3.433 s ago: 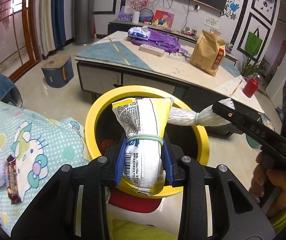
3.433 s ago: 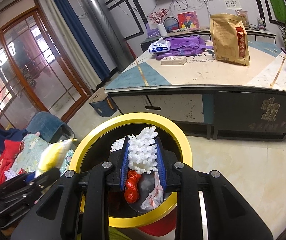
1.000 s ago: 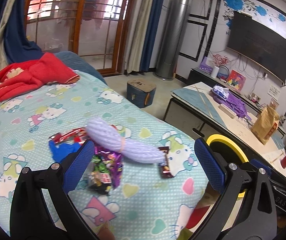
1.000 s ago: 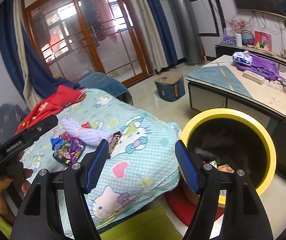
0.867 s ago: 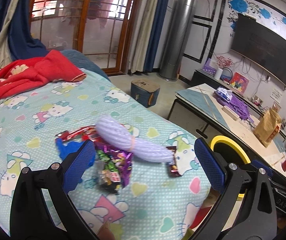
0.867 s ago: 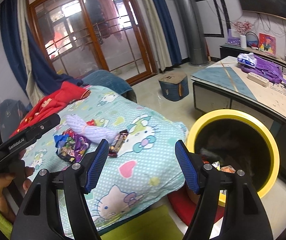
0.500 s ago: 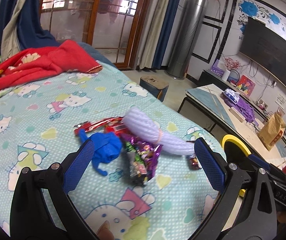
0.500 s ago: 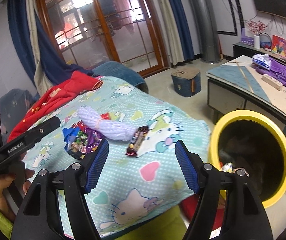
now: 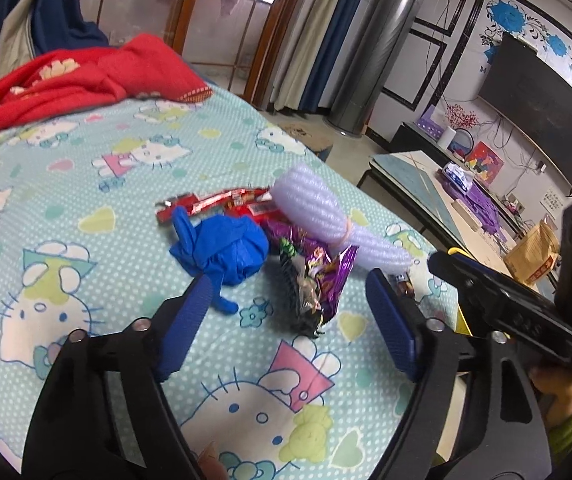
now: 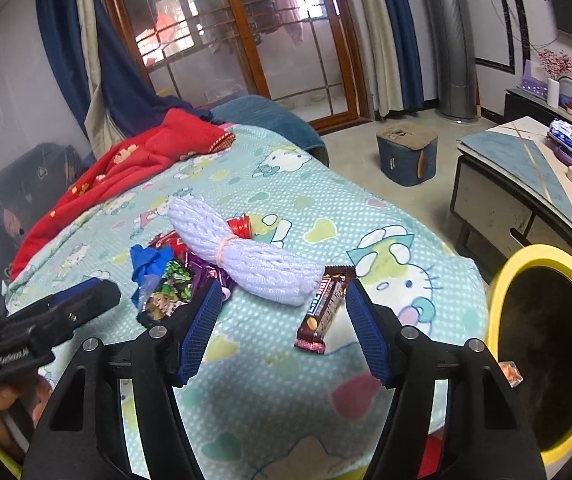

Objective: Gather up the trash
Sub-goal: 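Close the left tool on the silver-green candy wrapper while the right tool grasps the white foam net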

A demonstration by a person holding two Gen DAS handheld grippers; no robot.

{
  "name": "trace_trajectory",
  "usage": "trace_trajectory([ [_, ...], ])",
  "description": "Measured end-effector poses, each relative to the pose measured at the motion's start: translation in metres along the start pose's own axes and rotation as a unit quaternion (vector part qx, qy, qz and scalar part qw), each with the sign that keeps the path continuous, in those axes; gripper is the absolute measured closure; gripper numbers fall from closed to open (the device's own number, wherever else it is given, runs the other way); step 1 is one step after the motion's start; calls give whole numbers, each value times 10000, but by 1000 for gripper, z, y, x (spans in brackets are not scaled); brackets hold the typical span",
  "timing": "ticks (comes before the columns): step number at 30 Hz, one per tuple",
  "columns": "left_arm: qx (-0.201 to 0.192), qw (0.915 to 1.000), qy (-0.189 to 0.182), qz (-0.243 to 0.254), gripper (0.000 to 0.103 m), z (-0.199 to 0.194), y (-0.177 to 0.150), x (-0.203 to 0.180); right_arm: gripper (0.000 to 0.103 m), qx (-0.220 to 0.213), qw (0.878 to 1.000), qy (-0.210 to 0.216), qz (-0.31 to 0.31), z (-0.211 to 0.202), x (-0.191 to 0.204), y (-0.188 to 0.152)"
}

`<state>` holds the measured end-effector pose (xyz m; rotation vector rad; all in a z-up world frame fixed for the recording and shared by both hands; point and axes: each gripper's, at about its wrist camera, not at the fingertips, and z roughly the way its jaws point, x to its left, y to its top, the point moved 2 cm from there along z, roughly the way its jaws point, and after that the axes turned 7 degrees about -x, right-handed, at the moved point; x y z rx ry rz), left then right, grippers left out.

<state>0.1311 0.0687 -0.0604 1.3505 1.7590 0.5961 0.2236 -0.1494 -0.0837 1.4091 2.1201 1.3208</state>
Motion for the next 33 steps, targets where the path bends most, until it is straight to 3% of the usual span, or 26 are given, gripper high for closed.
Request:
trace_trajectory([
  [17, 327, 9988, -342, -109, 57, 19, -15, -4, 47, 399, 9990, 115, -151, 45, 0, 0],
  [24, 386, 9982, -405, -206, 70, 23, -17, -3, 66, 447, 9985, 232, -225, 47, 5, -2],
  [33, 431, 9977, -446, -254, 85, 25, -19, -2, 81, 432, 9980, 365, -268, 38, 13, -11],
])
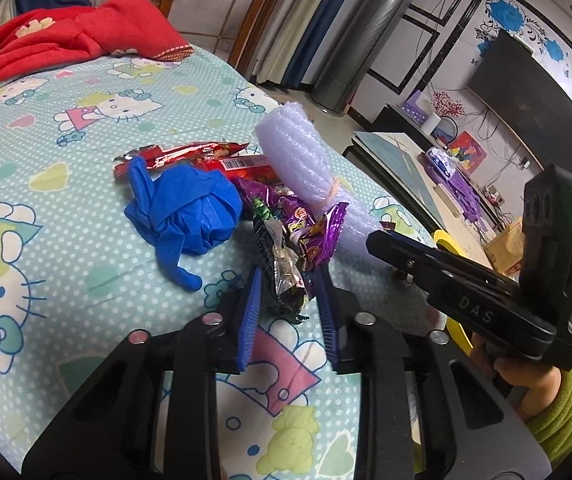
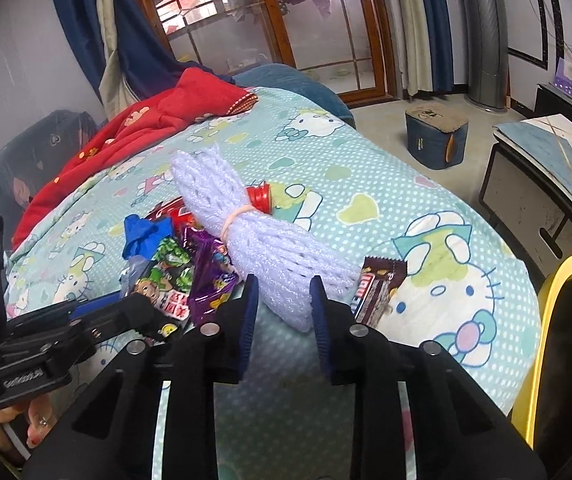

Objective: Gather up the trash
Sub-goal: 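Close the left tool on the silver-green candy wrapper while the right tool grasps the white foam net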

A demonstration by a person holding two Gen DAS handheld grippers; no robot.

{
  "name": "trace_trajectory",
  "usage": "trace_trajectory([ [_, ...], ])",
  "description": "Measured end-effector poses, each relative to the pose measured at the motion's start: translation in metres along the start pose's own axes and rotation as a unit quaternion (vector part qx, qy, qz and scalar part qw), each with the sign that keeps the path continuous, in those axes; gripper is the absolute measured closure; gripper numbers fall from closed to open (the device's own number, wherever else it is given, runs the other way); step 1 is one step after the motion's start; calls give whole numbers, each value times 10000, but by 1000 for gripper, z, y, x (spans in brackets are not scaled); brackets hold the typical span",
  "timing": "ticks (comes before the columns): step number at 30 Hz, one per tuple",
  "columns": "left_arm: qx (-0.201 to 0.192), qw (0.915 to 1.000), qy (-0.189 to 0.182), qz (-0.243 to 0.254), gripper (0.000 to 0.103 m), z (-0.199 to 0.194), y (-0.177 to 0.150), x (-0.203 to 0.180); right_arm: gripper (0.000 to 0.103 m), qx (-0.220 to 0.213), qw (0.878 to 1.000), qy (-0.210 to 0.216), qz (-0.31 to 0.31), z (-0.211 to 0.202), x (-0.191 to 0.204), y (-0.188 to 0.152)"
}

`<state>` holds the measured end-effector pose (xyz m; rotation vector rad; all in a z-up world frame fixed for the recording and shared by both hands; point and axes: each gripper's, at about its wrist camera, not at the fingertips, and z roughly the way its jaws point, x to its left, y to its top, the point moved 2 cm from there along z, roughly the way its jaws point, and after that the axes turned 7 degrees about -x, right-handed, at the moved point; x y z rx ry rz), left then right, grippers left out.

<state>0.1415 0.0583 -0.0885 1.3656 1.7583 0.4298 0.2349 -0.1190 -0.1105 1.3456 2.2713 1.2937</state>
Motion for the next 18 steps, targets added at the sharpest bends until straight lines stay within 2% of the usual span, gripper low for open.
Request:
trace_trajectory([
  [5, 7, 10000, -13, -23, 95, -2, -2, 0, 86, -121, 9999, 43, 104, -11, 3, -4],
  [12, -42, 10000, -29, 65, 95, -9, -3, -4, 87, -395, 9986, 111, 336, -33, 5, -5],
  [18, -274, 9993, -58, 230, 96, -24, 5, -12, 88, -590, 9968, 171, 506, -49, 6, -4],
])
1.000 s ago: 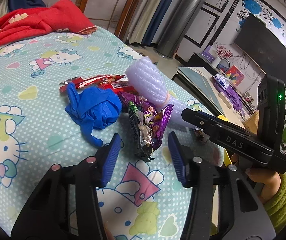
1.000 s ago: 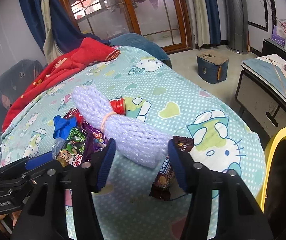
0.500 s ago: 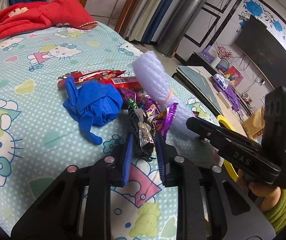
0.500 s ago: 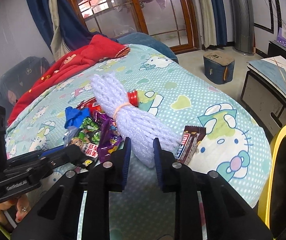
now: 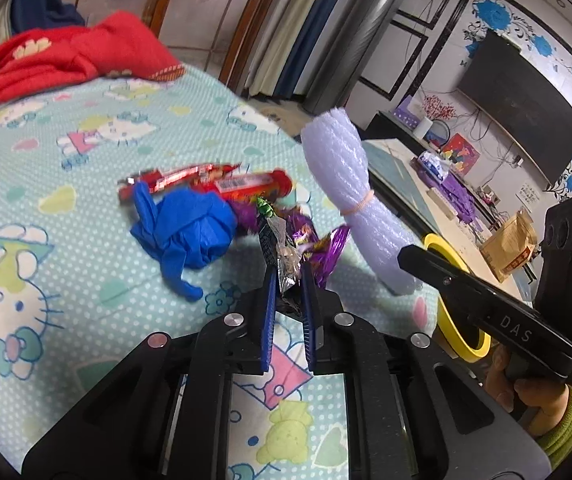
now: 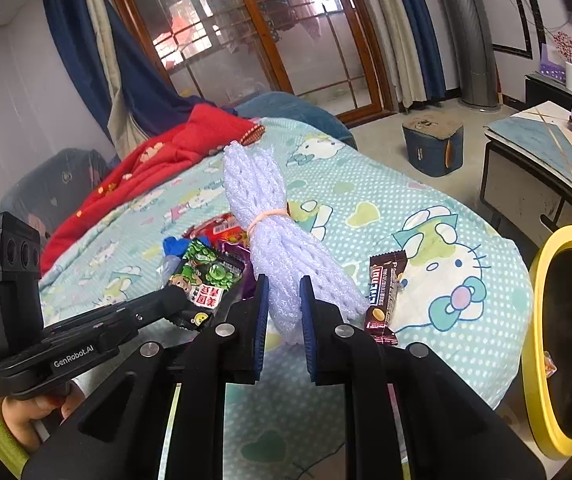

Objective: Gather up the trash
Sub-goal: 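Carry the wrapper and foam net in both tools over the yellow bin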

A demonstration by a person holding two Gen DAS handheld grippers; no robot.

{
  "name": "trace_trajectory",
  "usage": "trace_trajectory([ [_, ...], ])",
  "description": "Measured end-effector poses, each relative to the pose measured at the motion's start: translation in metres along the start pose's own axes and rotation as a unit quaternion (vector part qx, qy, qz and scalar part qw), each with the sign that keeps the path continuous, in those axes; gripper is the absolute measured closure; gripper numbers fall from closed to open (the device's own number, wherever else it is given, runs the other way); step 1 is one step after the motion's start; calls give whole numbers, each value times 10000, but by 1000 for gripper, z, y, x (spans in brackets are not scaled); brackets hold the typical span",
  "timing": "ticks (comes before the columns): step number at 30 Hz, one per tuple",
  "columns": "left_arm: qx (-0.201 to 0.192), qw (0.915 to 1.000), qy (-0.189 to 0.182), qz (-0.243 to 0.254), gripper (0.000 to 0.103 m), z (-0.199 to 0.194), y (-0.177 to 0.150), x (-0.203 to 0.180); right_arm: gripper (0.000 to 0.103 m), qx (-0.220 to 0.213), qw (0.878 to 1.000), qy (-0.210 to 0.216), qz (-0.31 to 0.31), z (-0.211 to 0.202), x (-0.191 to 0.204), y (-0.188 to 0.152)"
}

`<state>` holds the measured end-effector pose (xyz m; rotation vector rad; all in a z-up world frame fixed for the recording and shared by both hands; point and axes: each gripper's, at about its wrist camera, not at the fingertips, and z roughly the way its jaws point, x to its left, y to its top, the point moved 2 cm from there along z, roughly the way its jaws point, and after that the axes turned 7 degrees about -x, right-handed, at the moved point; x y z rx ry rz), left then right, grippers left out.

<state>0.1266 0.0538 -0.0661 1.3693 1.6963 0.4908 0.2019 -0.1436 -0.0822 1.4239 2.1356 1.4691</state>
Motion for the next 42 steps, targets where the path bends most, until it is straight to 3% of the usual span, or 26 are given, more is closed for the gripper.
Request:
trace_trajectory([
  [8, -377, 9992, -33, 116, 96, -22, 18, -10, 88, -171, 9998, 14, 30, -17, 4, 6],
  [18, -530, 9975, -251, 390, 96, -29, 25, -28, 88, -289, 9995, -75, 57, -36, 0, 10],
  [42, -358, 9912, -773, 1014, 96, -20, 8, -88, 88, -624, 9952, -658, 360, -88, -56, 6],
])
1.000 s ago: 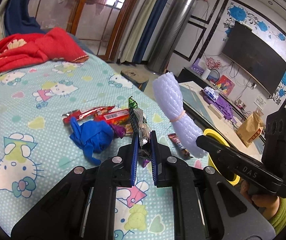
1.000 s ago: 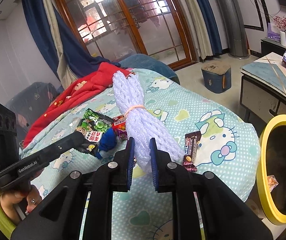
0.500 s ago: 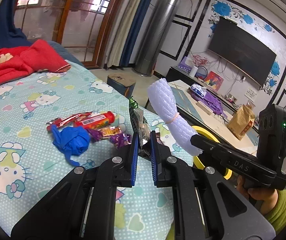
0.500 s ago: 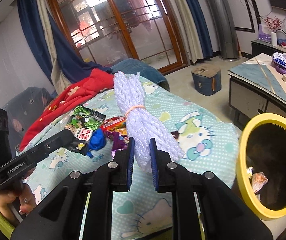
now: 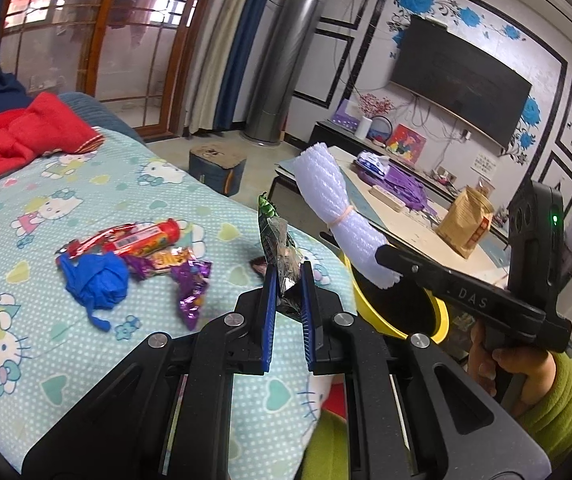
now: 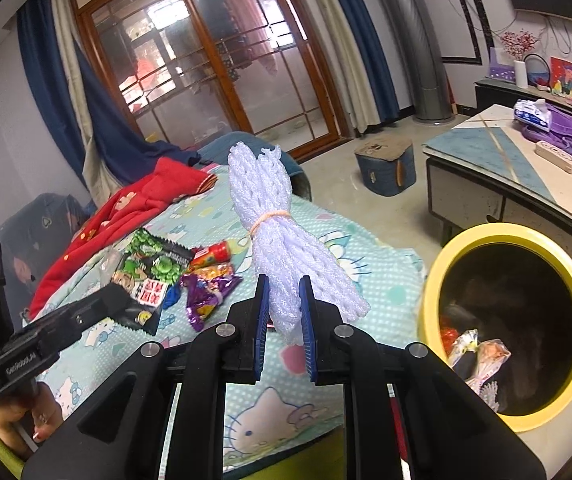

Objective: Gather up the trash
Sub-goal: 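Carry the wrapper and foam net in both tools over the yellow bin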

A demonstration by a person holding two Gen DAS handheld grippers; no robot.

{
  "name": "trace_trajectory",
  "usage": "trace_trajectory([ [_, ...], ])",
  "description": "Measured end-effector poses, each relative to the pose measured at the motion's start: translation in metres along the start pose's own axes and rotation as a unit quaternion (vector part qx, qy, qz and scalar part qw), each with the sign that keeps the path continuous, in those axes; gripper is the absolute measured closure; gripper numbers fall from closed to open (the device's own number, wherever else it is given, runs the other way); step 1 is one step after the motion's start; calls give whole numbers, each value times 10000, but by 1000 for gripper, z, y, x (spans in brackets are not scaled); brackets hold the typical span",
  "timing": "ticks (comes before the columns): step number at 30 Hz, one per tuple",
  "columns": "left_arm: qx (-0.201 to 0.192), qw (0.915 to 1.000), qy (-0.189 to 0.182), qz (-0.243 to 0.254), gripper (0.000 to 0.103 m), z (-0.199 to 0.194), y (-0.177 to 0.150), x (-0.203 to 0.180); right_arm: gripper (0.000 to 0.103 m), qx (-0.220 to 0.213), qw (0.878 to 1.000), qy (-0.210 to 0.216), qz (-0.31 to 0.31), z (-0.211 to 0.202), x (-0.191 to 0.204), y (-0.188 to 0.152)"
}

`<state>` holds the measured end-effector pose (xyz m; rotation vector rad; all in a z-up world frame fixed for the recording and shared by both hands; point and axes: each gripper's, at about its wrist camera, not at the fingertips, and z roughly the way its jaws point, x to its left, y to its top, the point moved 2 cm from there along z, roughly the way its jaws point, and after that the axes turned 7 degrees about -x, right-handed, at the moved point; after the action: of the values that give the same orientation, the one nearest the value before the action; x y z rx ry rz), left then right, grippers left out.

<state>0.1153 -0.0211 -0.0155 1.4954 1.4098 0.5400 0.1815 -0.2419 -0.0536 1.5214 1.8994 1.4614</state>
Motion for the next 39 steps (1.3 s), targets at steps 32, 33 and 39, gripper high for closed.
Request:
trace_trajectory([
  [32, 419, 9878, -786, 1279, 96, 64, -14, -108, 88, -457, 9890, -1259, 632, -54, -115, -7],
  [33, 444, 9869, -837, 1304, 96, 68, -14, -112, 88, -451, 9882, -1302, 674, -55, -119, -8],
  [39, 585, 9821, -1058, 1442, 96, 85, -22, -135, 88, -425, 9827, -1536, 941, -58, -145, -14],
])
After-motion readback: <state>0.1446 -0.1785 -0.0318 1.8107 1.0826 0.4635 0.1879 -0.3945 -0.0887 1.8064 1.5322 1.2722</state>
